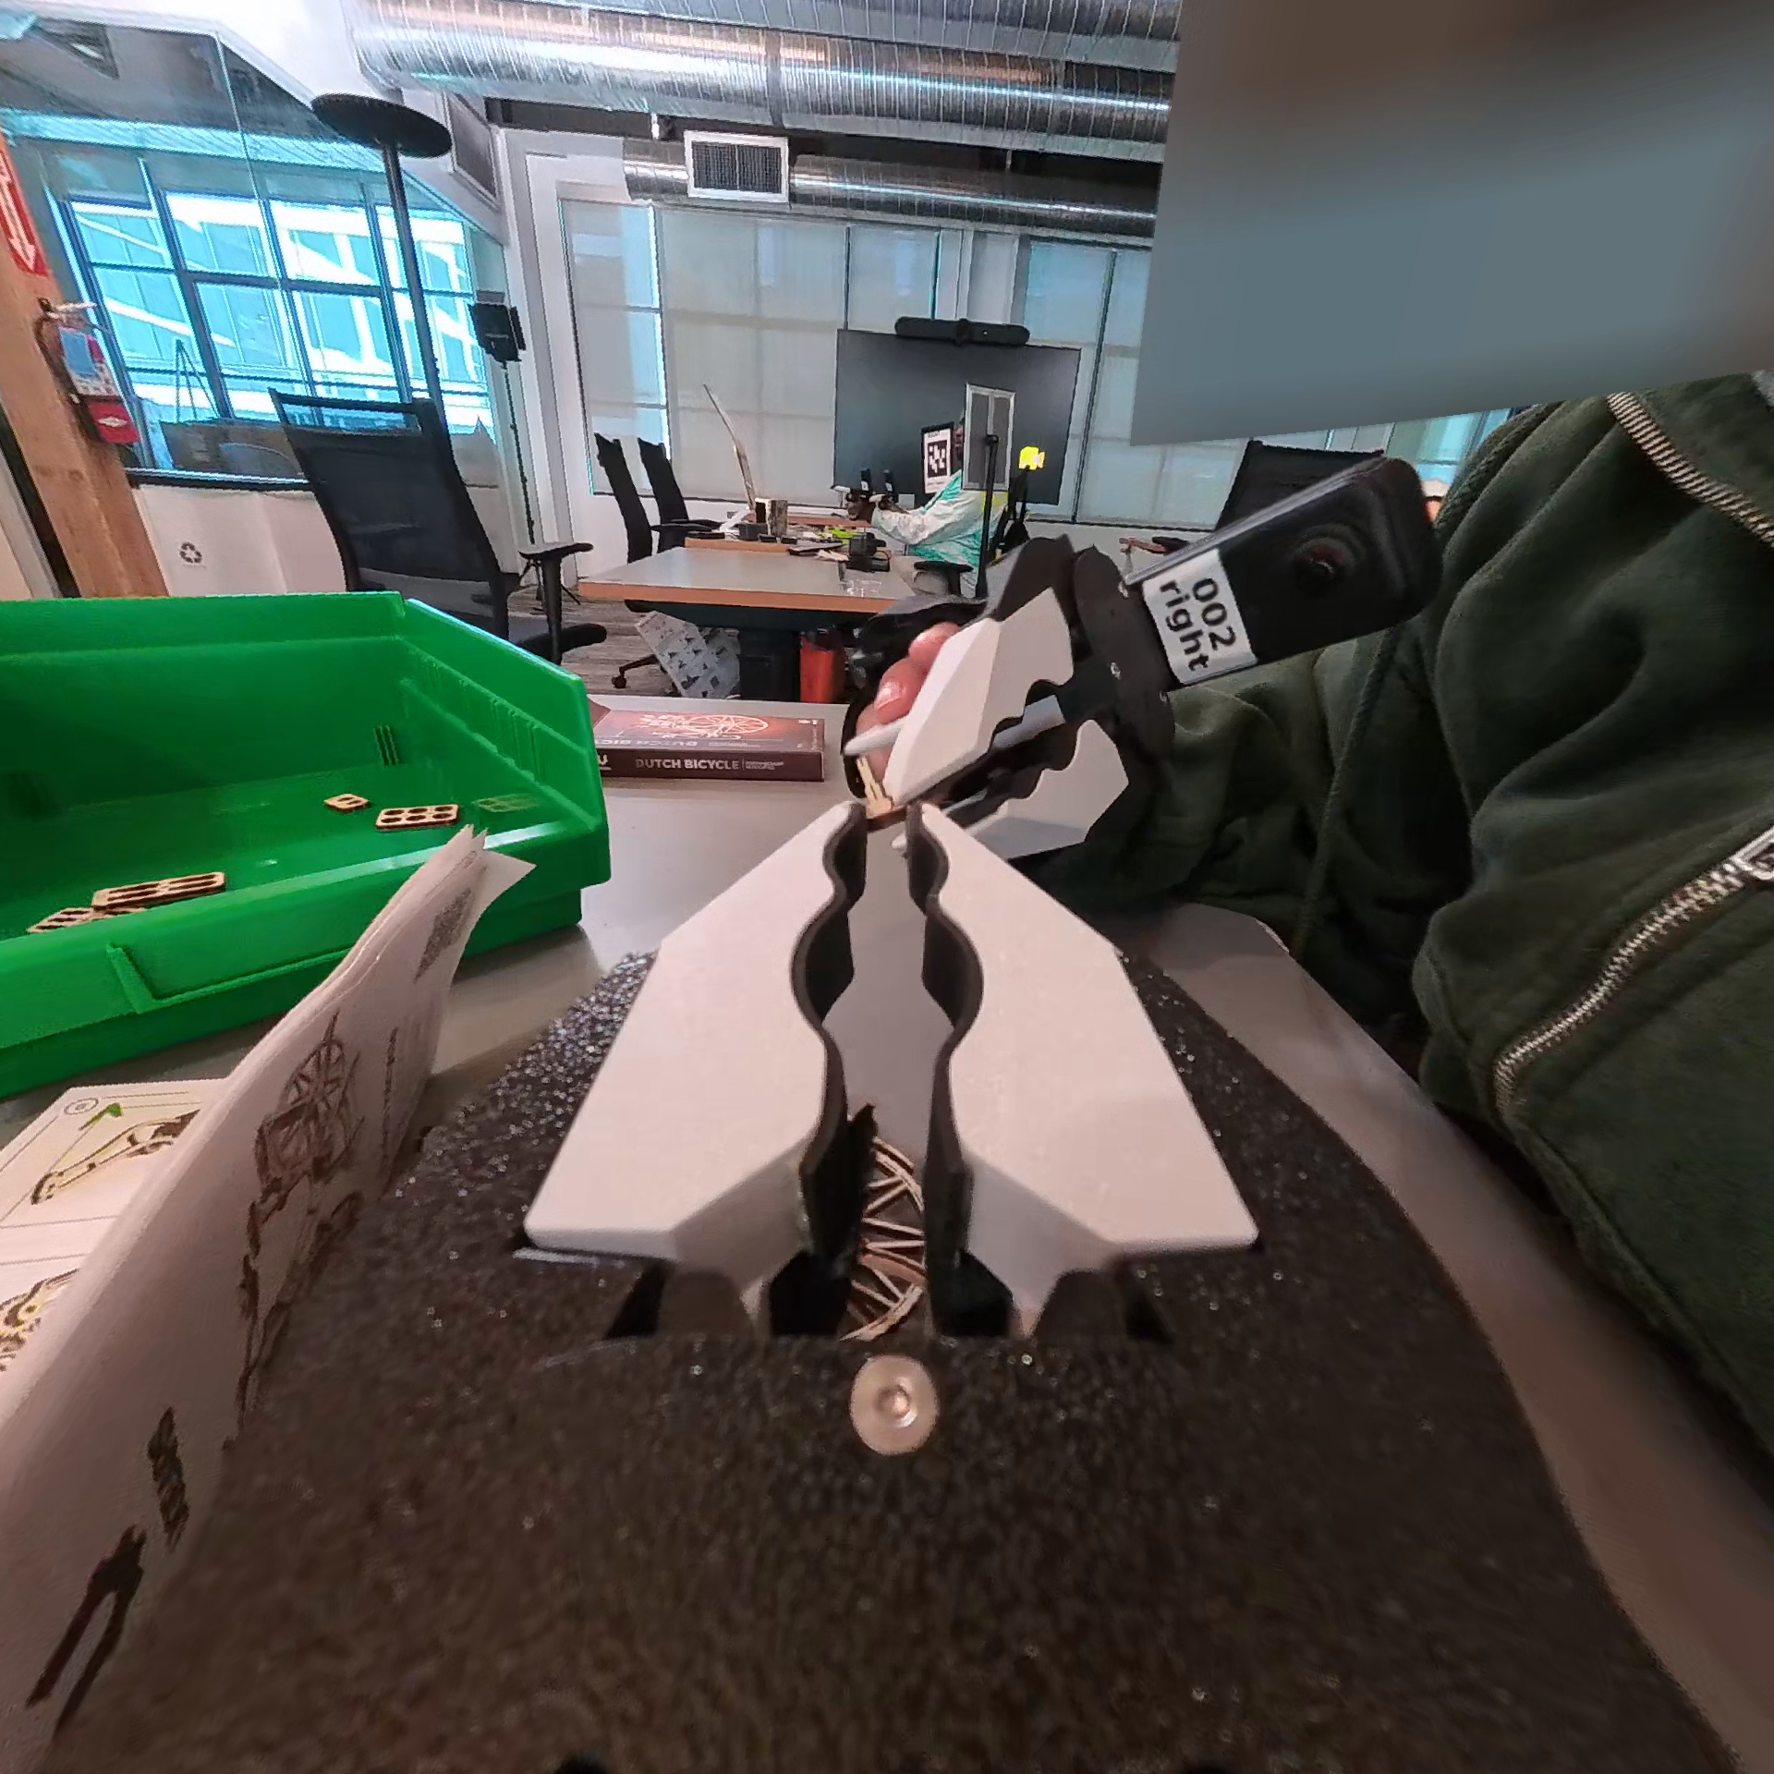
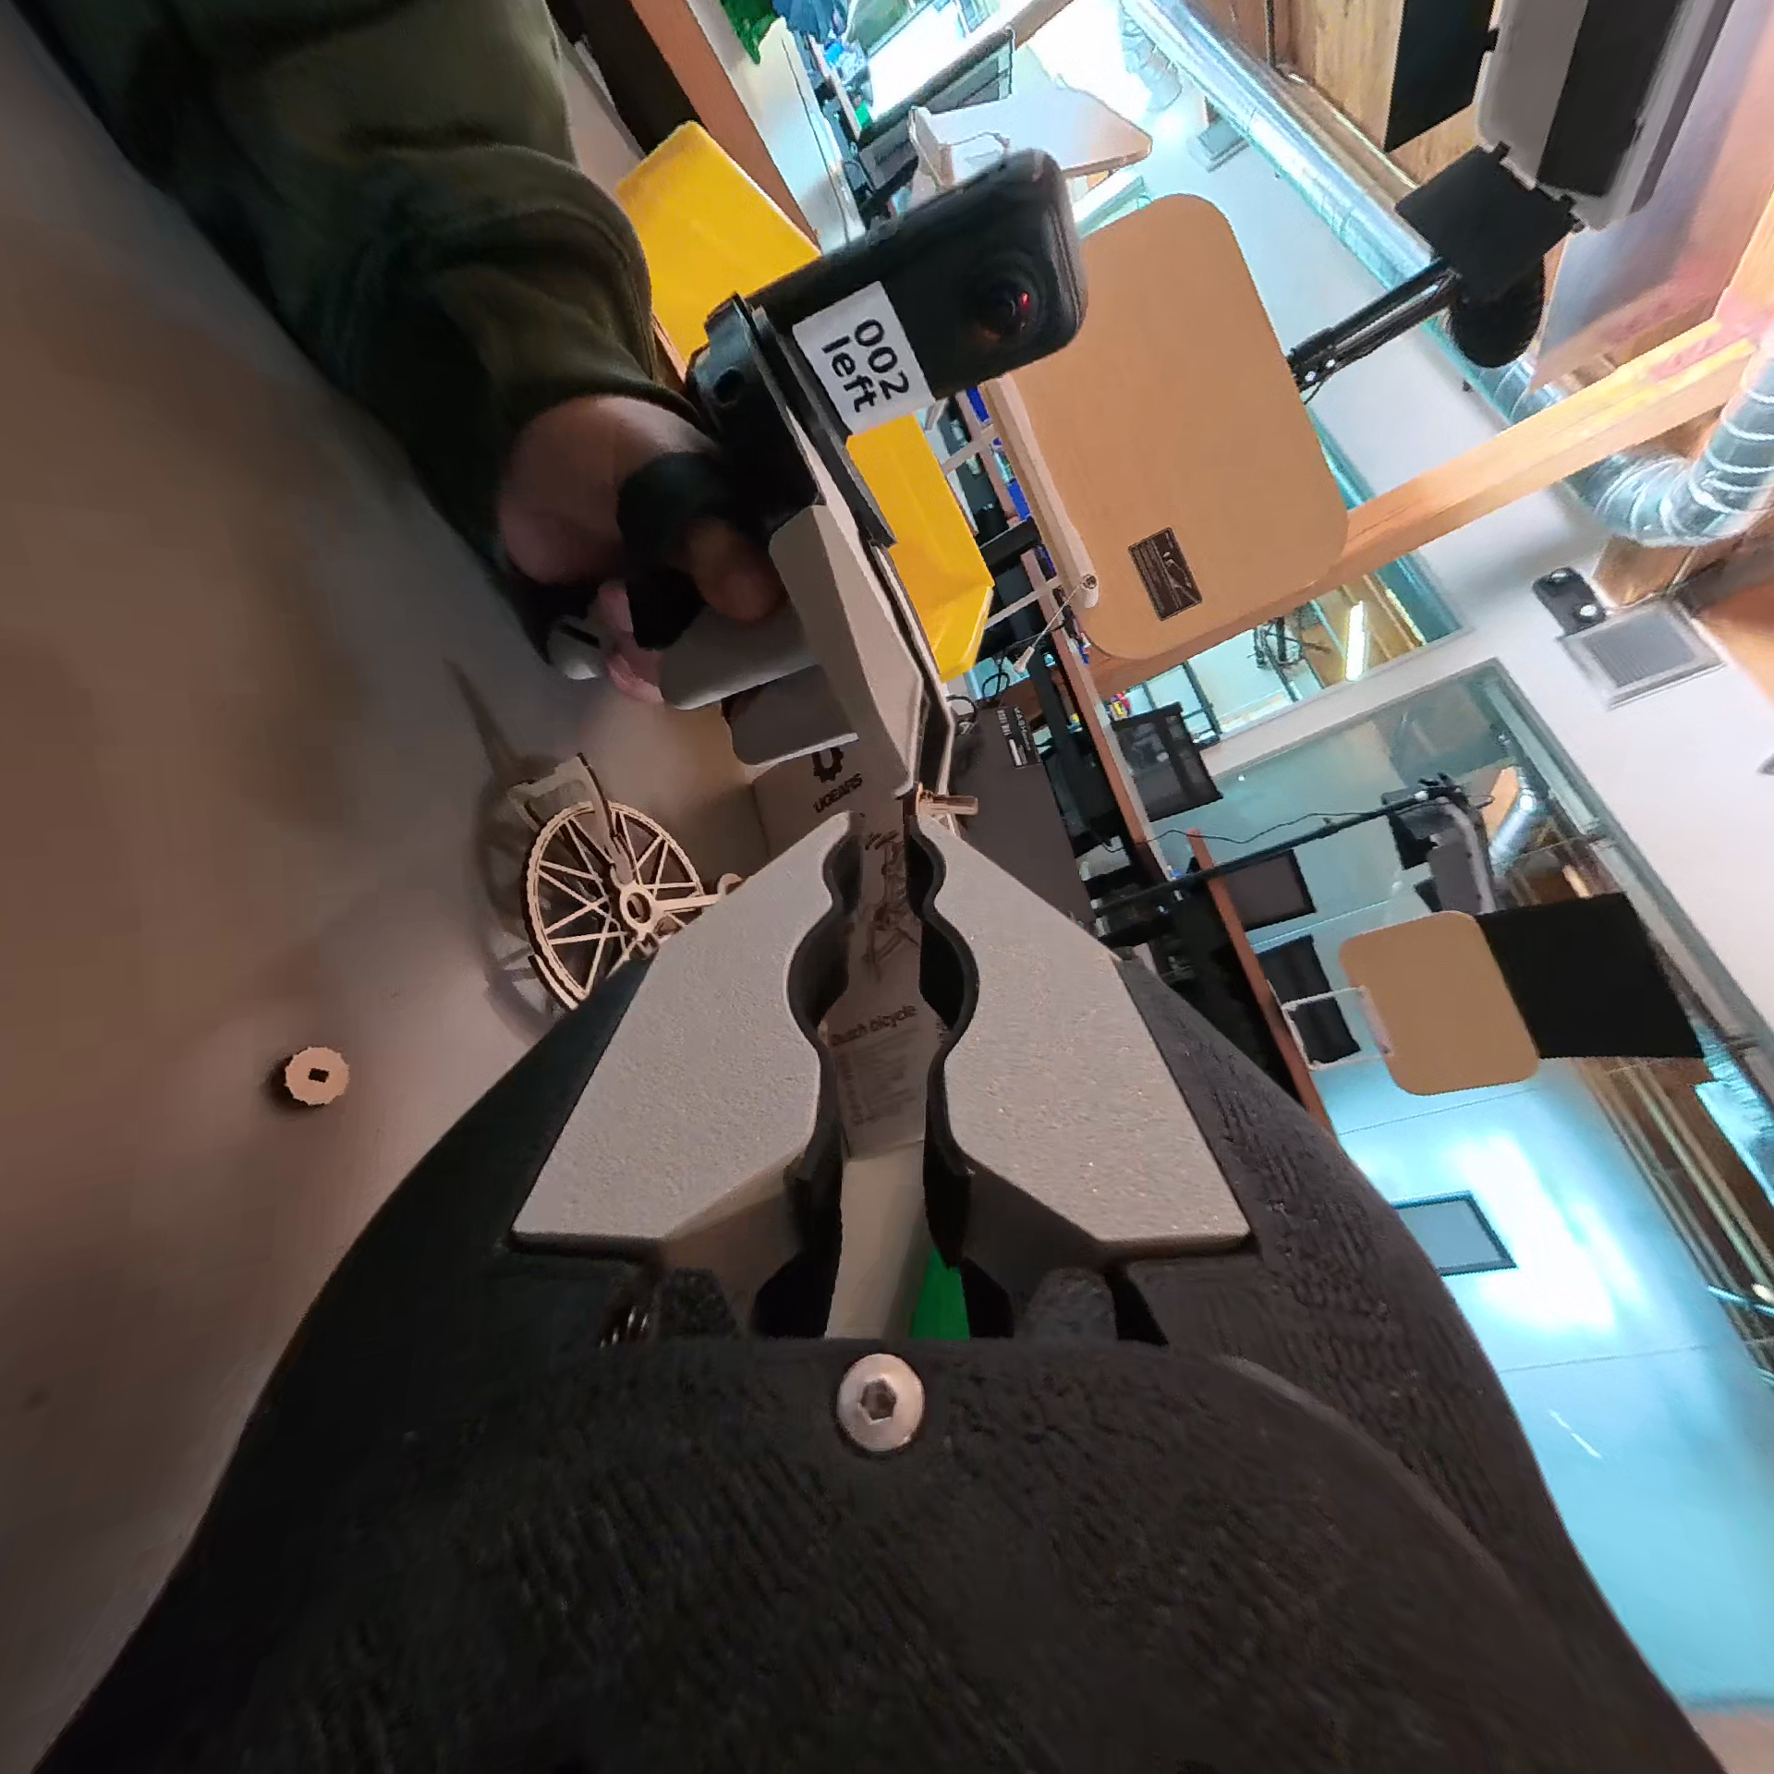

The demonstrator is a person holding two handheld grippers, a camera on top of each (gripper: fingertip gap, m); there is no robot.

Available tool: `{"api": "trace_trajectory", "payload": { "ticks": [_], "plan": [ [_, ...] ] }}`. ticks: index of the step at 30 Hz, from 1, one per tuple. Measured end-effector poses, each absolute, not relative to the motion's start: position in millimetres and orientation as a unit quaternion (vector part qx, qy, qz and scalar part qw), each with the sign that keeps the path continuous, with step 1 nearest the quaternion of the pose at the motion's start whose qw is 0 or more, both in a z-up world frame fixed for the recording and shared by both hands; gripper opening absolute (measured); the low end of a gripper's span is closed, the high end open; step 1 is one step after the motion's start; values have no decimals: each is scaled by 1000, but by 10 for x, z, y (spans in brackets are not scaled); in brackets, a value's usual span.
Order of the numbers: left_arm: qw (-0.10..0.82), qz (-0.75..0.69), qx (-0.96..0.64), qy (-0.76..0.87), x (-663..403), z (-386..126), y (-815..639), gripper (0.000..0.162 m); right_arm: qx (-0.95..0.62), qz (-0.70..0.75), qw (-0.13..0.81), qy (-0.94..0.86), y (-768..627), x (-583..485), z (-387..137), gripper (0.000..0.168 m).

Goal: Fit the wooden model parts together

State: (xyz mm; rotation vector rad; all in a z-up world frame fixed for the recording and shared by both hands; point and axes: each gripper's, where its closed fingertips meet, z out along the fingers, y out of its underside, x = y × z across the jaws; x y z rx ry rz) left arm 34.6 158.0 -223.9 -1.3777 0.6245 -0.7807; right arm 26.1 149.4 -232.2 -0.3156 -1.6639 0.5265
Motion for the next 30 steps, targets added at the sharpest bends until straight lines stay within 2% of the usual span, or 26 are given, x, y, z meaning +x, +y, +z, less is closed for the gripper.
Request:
{"api": "trace_trajectory", "payload": {
  "ticks": [11, 13, 15, 18, 21, 24, 28, 30],
  "plan": [
    [647, -365, -608, 280, 385, -2258, 1566, 6, -135, 226, 637, -724, 1488, 264, -2303, 0],
    [660, -319, -617, 287, 342, -2280, 1600, 9, -141, 225, 634, -727, 1515, 262, -2317, 0],
    [676, -224, -633, 302, 213, -2293, 1681, 22, -149, 220, 625, -734, 1571, 261, -2367, 1],
    [680, -136, -625, 359, 171, -2323, 1683, 25, -165, 218, 607, -747, 1663, 258, -2456, 1],
    [627, -115, -659, 400, 199, -2551, 1698, 33, -178, 208, 588, -761, 1756, 249, -2566, 1],
    [565, -117, -731, 364, 159, -2705, 1755, 42, -191, 187, 577, -772, 1874, 245, -2660, 1],
    [437, -57, -818, 371, 174, -3130, 1703, 66, -206, 188, 572, -771, 1941, 244, -2673, 1],
    [427, -17, -816, 388, 151, -3180, 1698, 67, -207, 186, 572, -771, 1946, 244, -2673, 1]
  ]
}}
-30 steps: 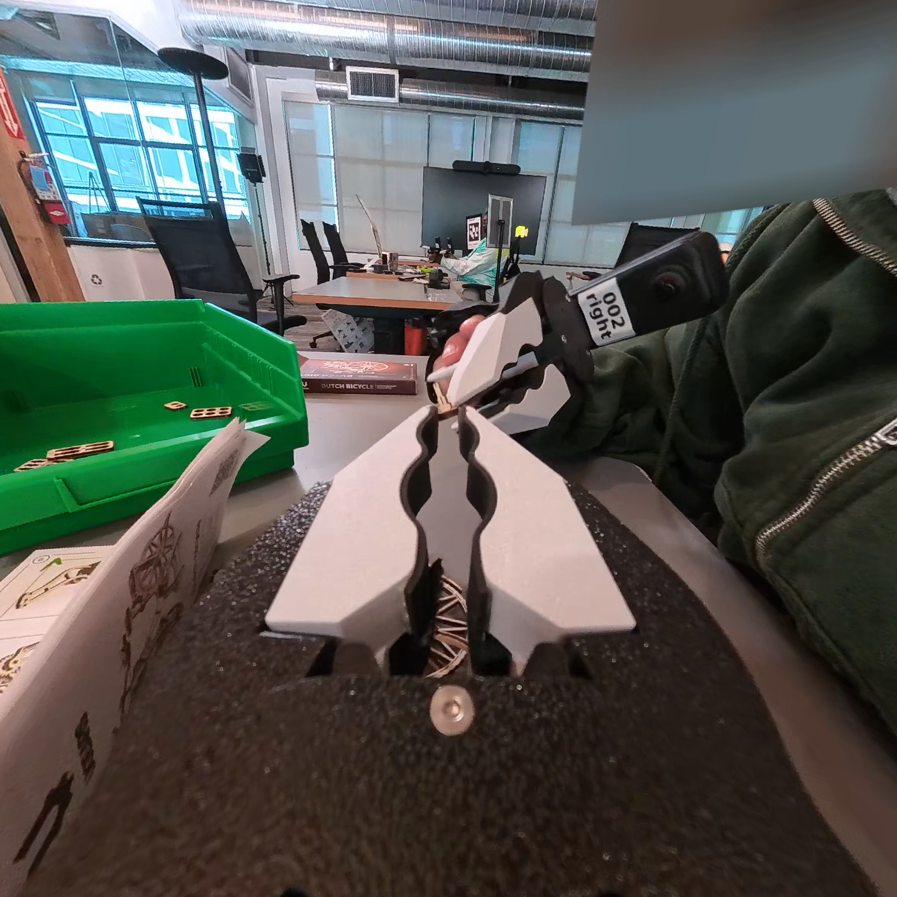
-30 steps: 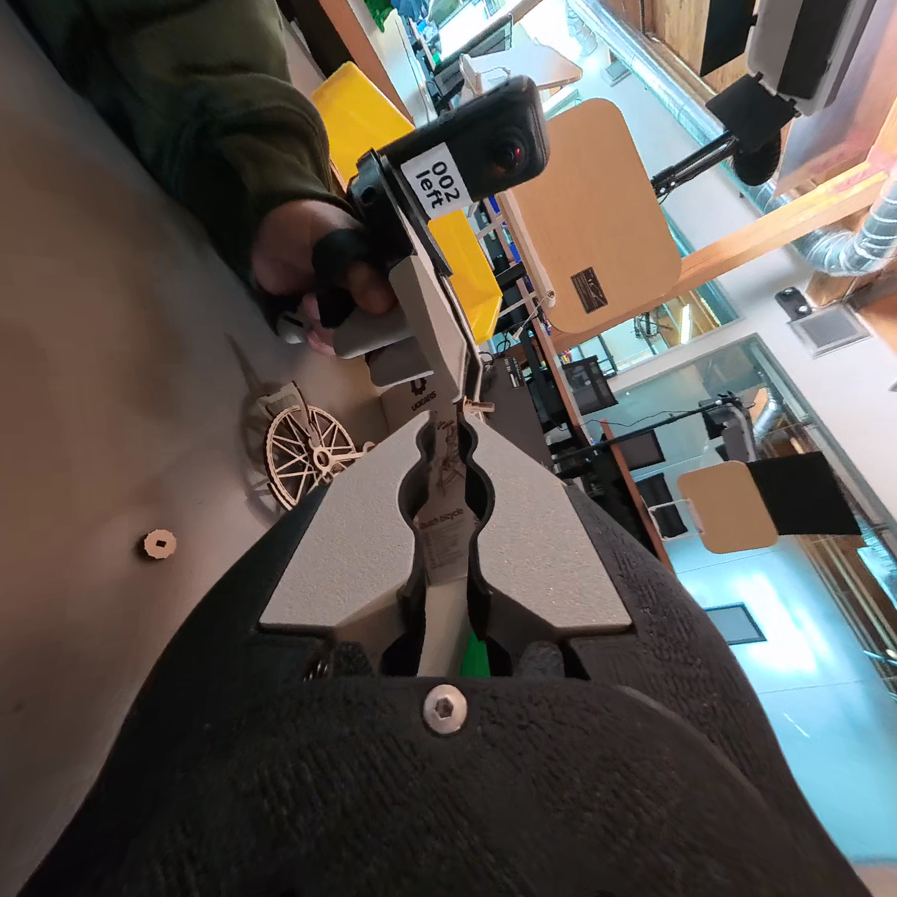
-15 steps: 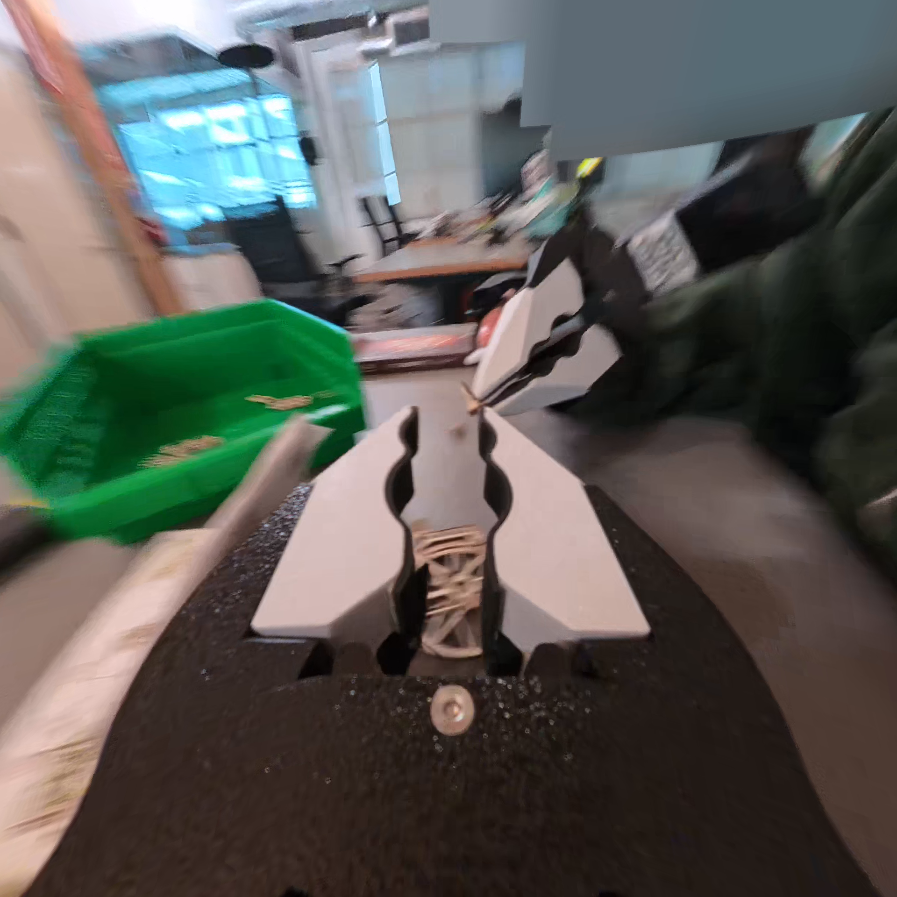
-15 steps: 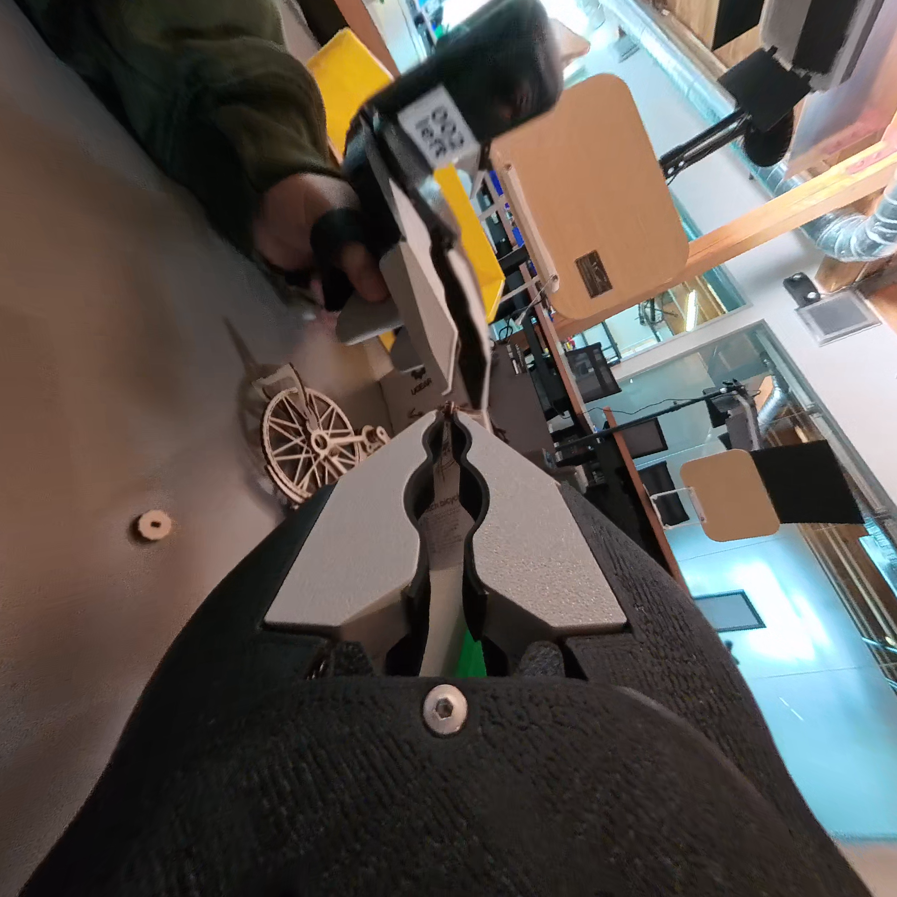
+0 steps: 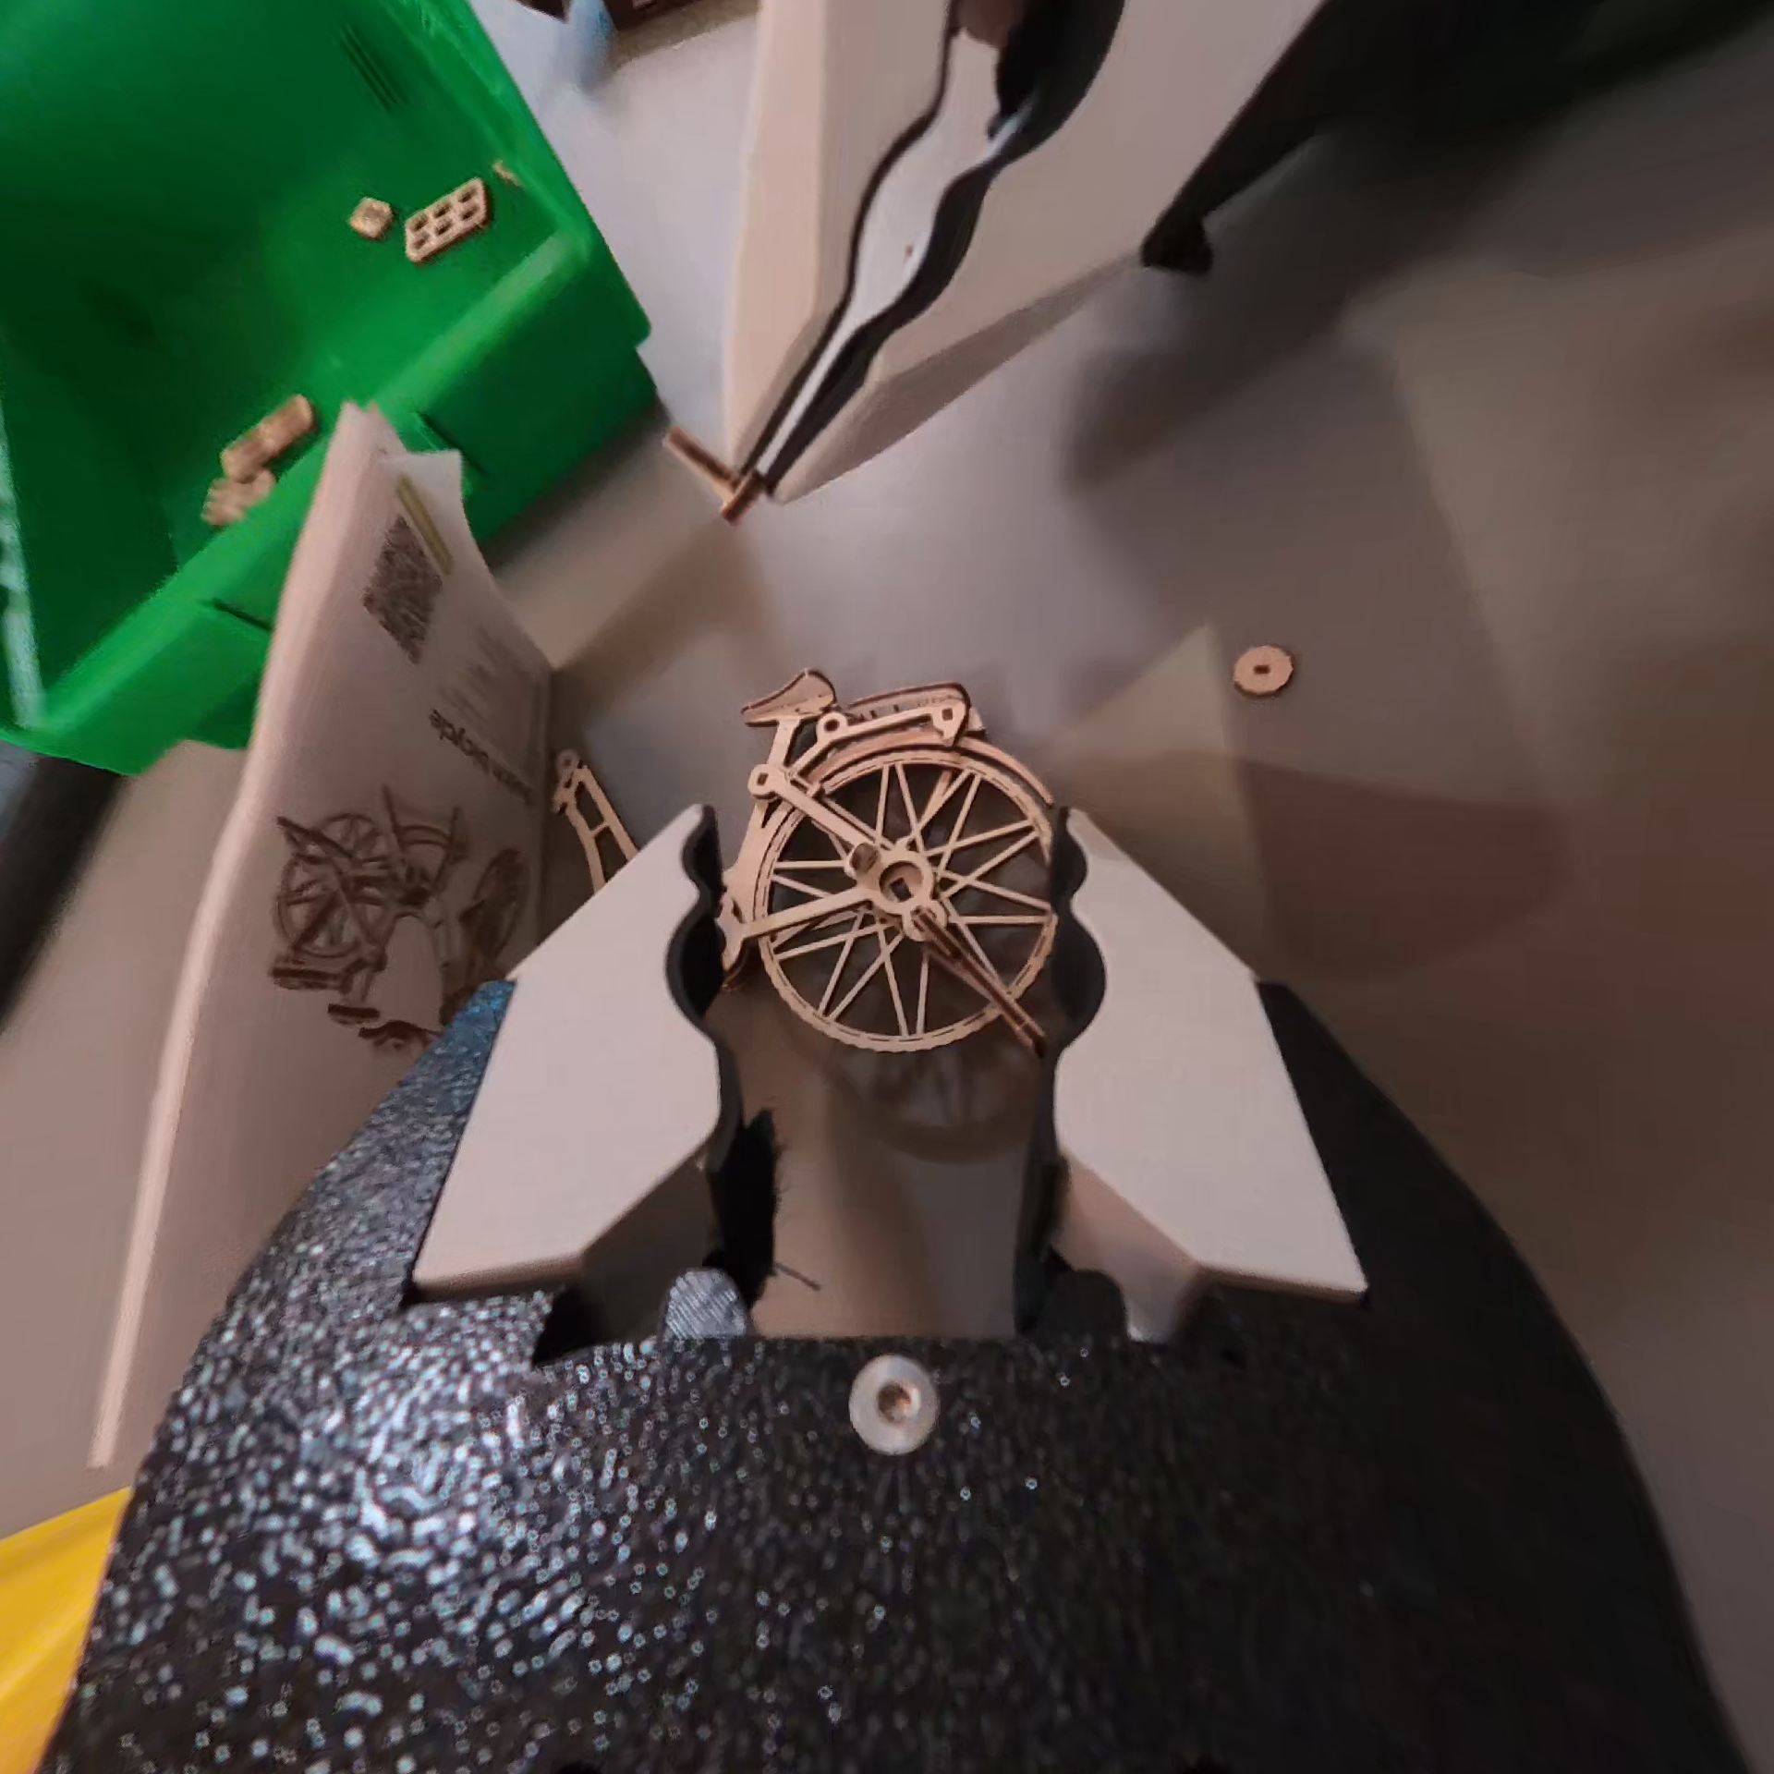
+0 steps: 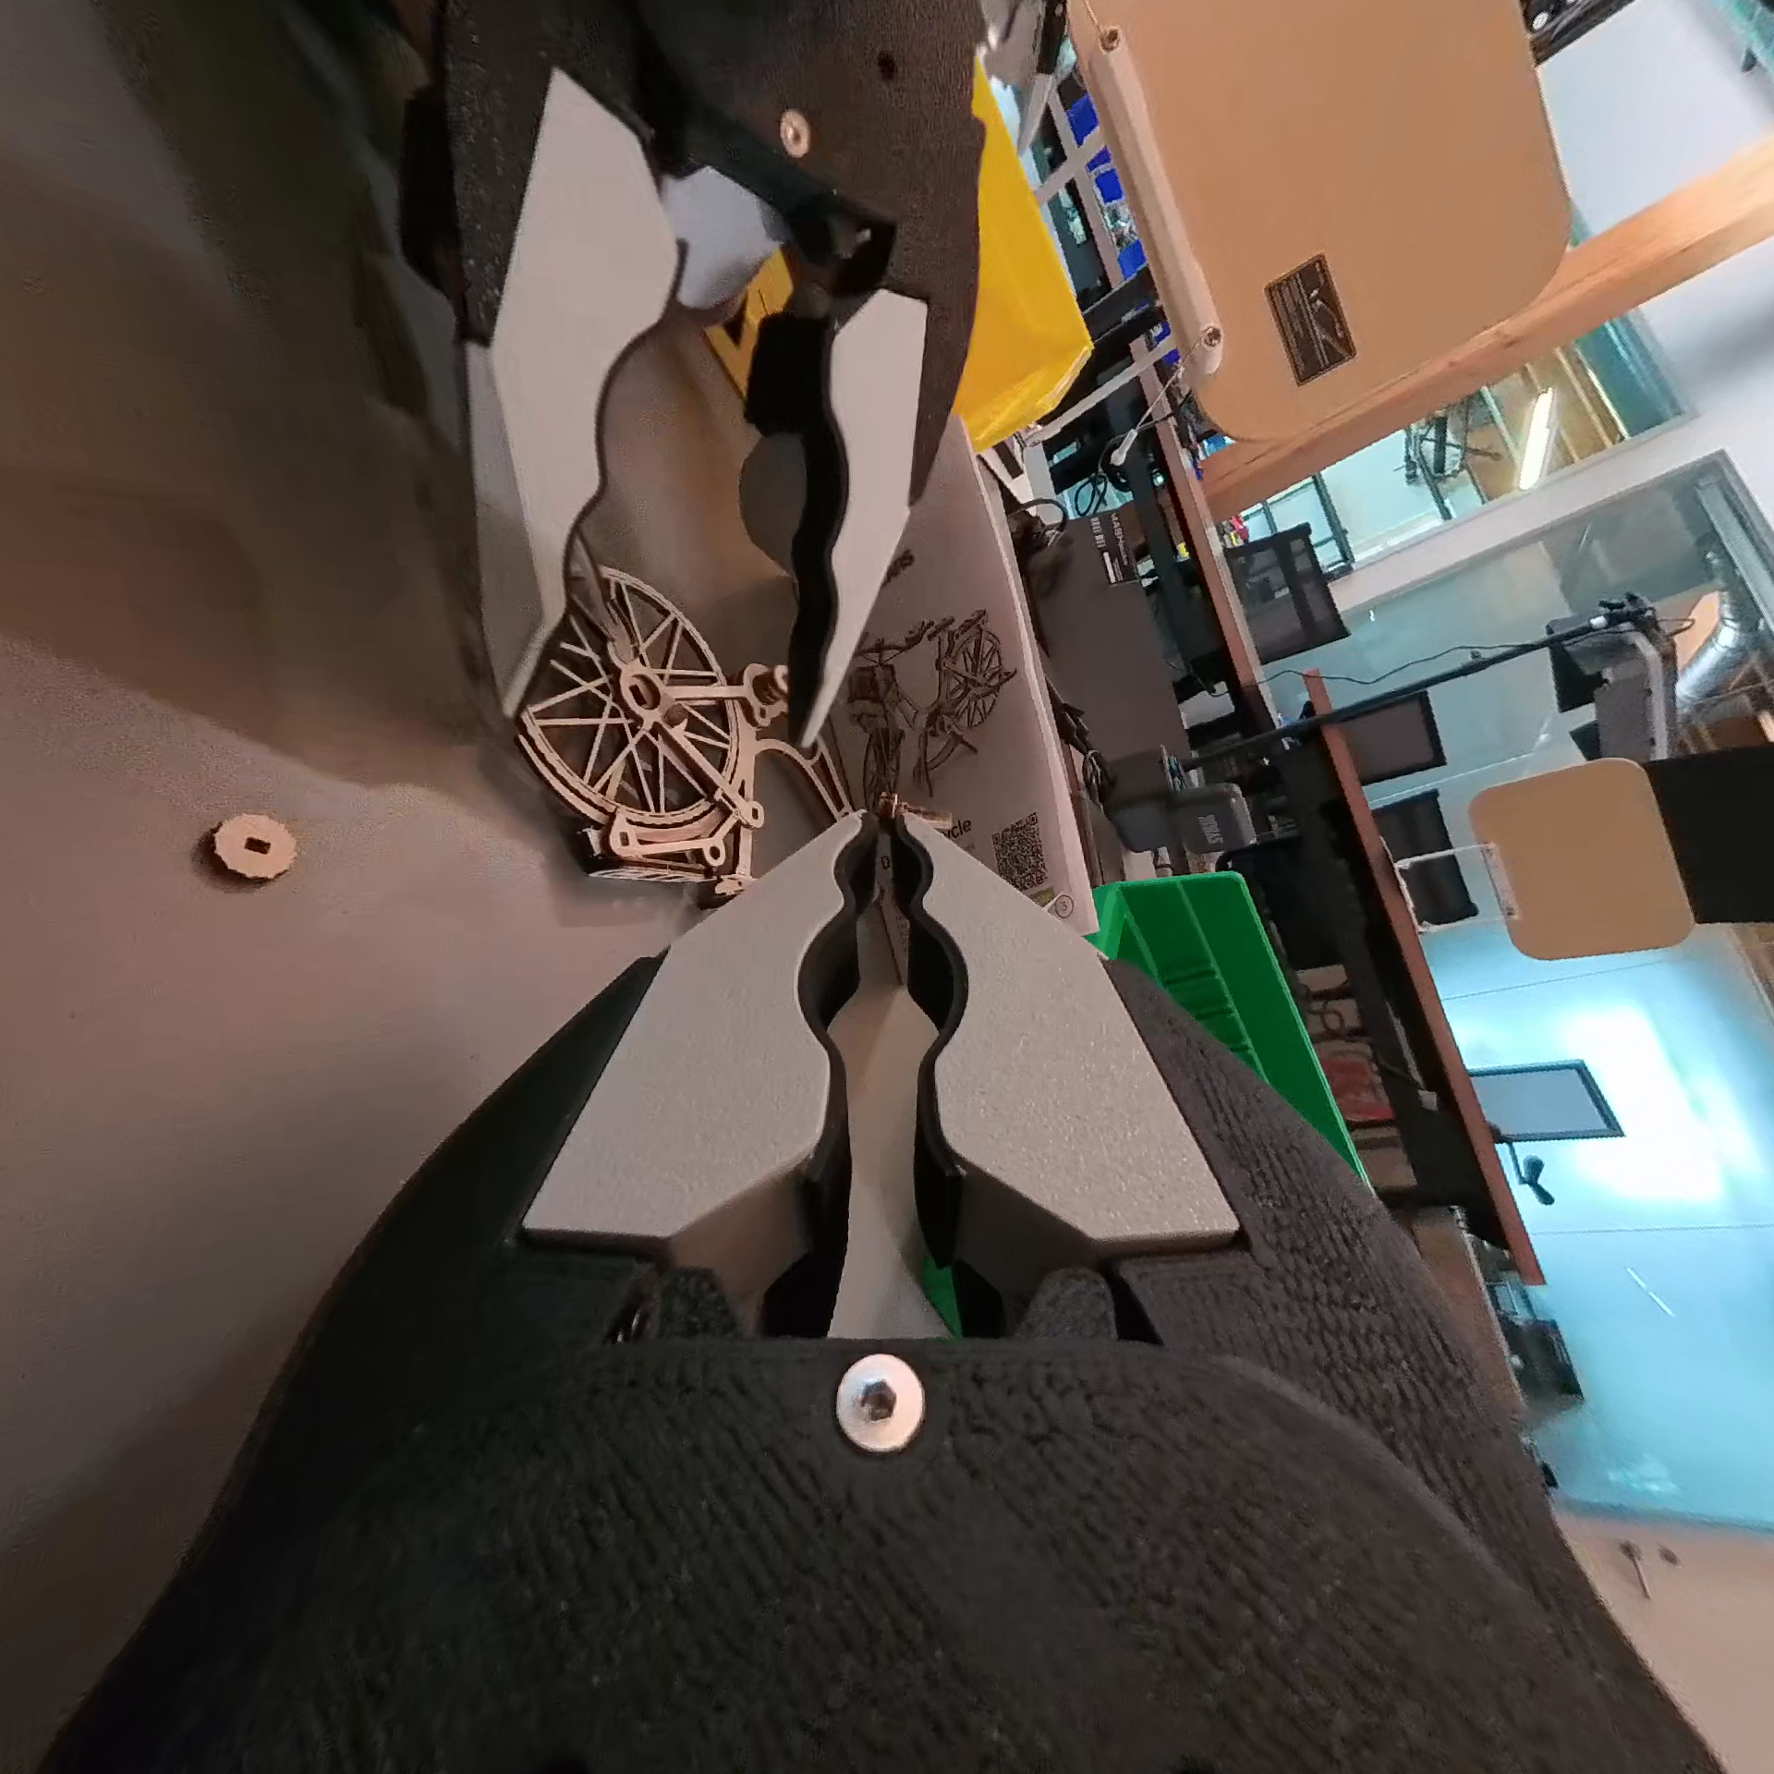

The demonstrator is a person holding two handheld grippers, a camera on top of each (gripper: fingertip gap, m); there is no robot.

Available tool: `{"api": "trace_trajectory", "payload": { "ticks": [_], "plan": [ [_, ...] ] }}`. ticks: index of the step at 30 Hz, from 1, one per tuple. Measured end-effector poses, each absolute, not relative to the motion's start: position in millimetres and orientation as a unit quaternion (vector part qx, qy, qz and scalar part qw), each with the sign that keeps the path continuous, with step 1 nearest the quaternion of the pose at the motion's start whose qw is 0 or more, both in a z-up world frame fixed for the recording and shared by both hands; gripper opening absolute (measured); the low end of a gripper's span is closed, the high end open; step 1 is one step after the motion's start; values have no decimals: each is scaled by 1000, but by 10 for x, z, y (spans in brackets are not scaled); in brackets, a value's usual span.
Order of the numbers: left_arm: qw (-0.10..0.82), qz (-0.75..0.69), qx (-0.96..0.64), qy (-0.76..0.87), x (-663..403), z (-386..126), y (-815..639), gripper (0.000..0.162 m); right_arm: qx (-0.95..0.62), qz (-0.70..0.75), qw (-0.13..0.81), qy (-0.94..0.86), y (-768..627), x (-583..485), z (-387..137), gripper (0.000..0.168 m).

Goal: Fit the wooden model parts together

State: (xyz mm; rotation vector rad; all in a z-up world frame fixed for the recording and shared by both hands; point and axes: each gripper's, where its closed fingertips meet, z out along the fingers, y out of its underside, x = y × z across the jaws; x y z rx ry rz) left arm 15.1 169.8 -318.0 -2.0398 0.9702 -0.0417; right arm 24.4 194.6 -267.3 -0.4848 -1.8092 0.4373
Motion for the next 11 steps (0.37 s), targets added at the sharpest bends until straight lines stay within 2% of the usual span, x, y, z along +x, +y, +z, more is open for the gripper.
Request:
{"api": "trace_trajectory", "payload": {
  "ticks": [4, 8, 11],
  "plan": [
    [432, -39, -816, 382, 178, -3106, 1651, 46, -204, 187, 571, -773, 1930, 249, -2671, 1],
    [421, -17, -823, 382, 70, -3194, 1576, 39, -203, 191, 569, -774, 1915, 252, -2674, 1],
    [426, -39, -825, 370, 31, -3191, 1496, 27, -198, 186, 571, -775, 1900, 251, -2672, 1]
  ]
}}
